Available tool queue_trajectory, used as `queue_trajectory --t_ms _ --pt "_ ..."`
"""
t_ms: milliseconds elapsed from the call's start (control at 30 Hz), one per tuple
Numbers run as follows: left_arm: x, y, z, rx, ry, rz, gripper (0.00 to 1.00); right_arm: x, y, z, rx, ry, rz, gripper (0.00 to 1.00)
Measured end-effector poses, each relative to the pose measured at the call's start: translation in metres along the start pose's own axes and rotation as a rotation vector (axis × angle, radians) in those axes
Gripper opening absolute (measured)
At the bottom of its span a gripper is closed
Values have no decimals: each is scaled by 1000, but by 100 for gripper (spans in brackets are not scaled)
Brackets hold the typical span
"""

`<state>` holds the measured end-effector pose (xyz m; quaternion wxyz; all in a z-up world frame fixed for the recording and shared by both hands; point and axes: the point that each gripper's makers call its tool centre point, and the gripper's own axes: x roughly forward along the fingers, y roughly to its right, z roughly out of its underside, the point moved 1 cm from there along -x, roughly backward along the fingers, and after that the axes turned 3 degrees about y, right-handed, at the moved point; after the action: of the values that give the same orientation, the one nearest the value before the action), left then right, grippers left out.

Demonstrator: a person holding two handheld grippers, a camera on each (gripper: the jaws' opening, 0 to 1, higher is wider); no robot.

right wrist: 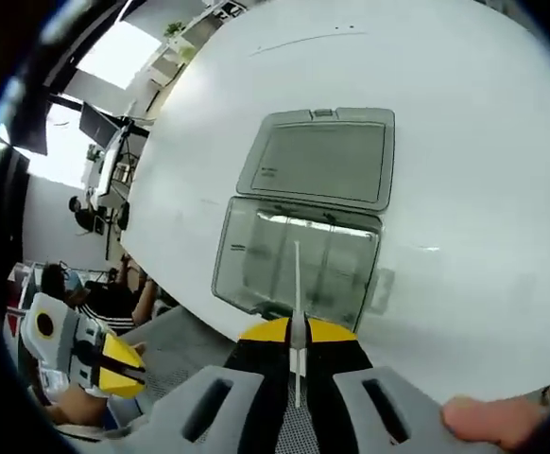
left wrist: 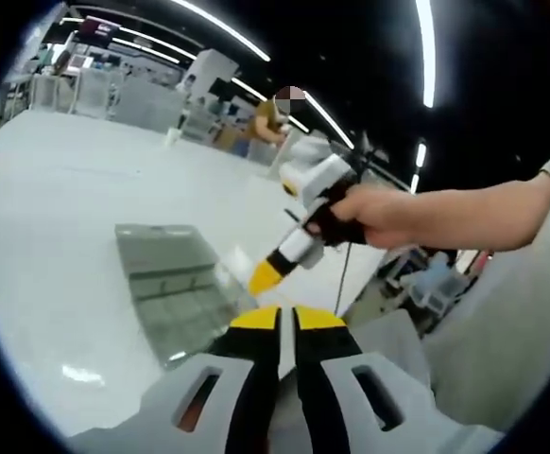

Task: Insert the divider into the dual guide fixture by aligning both edges with the guide slots and pushing it downward to the bottom, including one-sided entry, uneven engagement, binding, and posture correction.

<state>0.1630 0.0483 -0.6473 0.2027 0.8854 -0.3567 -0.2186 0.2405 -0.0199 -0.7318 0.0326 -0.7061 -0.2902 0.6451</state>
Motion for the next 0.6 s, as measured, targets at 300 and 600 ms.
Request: queue_trajectory --t_ms 300,600 --pt "0 -1 3 -3 5 -5 1 4 7 -5 48 -18 96 0" --pt "-2 -3 7 -9 9 -13 1 8 7 -4 80 -40 135 0"
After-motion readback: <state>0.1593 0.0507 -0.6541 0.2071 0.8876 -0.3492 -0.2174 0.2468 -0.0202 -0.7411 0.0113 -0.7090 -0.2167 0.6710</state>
